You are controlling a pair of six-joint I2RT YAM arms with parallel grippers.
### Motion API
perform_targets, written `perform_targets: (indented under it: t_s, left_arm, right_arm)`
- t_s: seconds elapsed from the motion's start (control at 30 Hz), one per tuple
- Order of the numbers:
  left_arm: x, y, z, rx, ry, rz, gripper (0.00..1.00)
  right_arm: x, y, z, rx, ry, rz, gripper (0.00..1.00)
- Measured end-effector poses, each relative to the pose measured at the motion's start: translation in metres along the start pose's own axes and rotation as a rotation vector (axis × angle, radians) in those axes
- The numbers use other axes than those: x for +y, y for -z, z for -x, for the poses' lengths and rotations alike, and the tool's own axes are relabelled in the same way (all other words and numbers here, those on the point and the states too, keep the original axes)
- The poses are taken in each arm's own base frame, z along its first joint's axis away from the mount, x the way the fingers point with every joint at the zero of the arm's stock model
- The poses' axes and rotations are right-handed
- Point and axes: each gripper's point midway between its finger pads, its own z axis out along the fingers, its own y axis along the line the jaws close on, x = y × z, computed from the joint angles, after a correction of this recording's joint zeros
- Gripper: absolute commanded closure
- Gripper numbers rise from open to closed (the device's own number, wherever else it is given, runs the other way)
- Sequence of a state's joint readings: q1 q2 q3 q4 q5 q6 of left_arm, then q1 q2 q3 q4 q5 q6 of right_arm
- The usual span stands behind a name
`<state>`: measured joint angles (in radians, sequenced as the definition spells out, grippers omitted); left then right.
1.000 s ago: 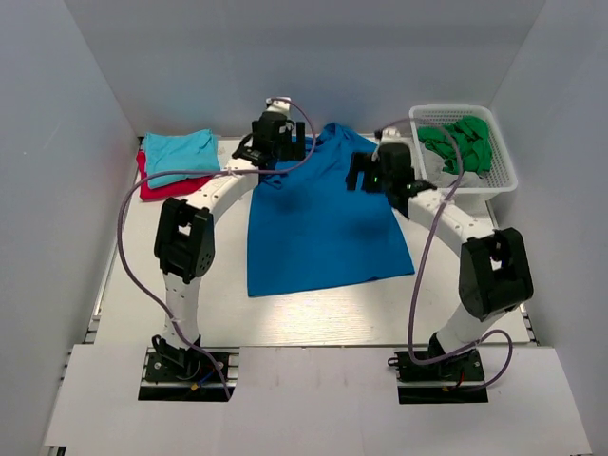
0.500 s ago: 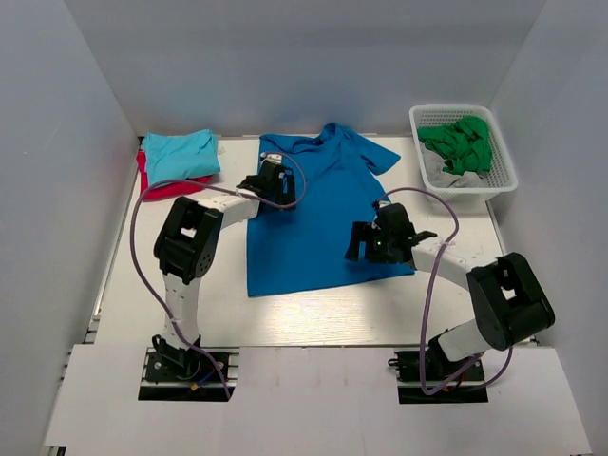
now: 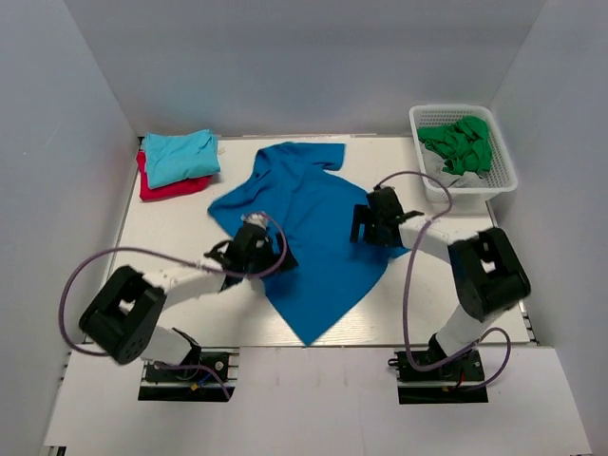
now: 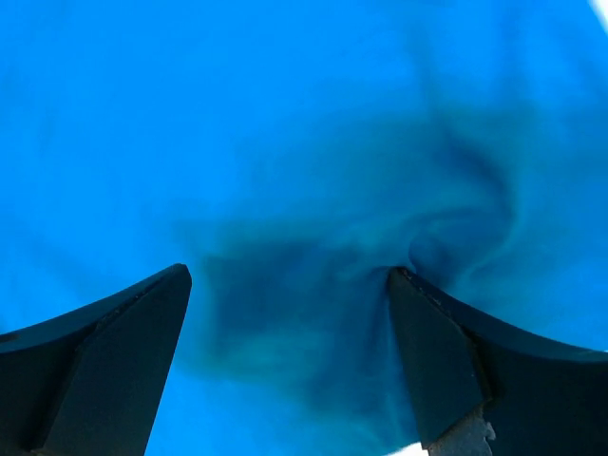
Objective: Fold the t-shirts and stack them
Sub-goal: Flatten out the tshirt
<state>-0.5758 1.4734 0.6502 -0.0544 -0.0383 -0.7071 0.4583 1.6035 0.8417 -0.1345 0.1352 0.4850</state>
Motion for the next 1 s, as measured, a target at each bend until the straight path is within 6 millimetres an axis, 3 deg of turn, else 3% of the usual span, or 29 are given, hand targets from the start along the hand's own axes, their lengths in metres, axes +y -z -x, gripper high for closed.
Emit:
perform_targets:
  t_s: [0.13, 0.2, 0.27, 0.37, 0.47, 0.53, 0.63, 0.7, 0.87, 1.0]
  left_arm:
    - [-0.050, 0.040, -0.080, 0.190, -0.019, -0.245, 0.00]
    - [-0.059, 0.058, -0.109, 0.291, -0.052, -0.266, 0.00]
    - [-0.062, 0.074, -0.125, 0.361, -0.099, -0.247, 0.00]
    - [-0.081, 0.099, -0.115, 0.354, -0.160, -0.277, 0.00]
    - [-0.111, 0.124, -0.072, 0.202, -0.189, -0.340, 0.00]
    - [-0.117, 0.136, -0.043, 0.091, -0.179, -0.328, 0.00]
    - [-0.108, 0.141, -0.011, -0.036, -0.147, -0.227, 0.00]
    - [-0.092, 0.136, 0.005, -0.098, -0.127, -0.107, 0.00]
    - [-0.056, 0.115, 0.024, -0.183, -0.127, 0.133, 0.00]
    - [-0.039, 0.099, 0.032, -0.210, -0.138, 0.236, 0.00]
  right_arm:
    - [-0.013, -0.028, 0.044, -0.030, 0.045, -0.141, 0.10]
    - [-0.014, -0.036, 0.070, -0.057, 0.070, -0.183, 0.10]
    - [-0.015, -0.032, 0.092, -0.100, 0.084, -0.202, 0.10]
    - [-0.011, -0.010, 0.118, -0.175, 0.094, -0.198, 0.10]
    - [-0.002, 0.026, 0.135, -0.247, 0.097, -0.154, 0.10]
    - [0.006, 0.055, 0.139, -0.300, 0.092, -0.095, 0.10]
    - [0.015, 0.090, 0.125, -0.342, 0.080, 0.008, 0.10]
    - [0.018, 0.098, 0.100, -0.334, 0.072, 0.072, 0.10]
    - [0.022, 0.079, 0.009, -0.132, 0.092, 0.163, 0.10]
    - [0.023, 0.068, -0.046, 0.001, 0.094, 0.193, 0.10]
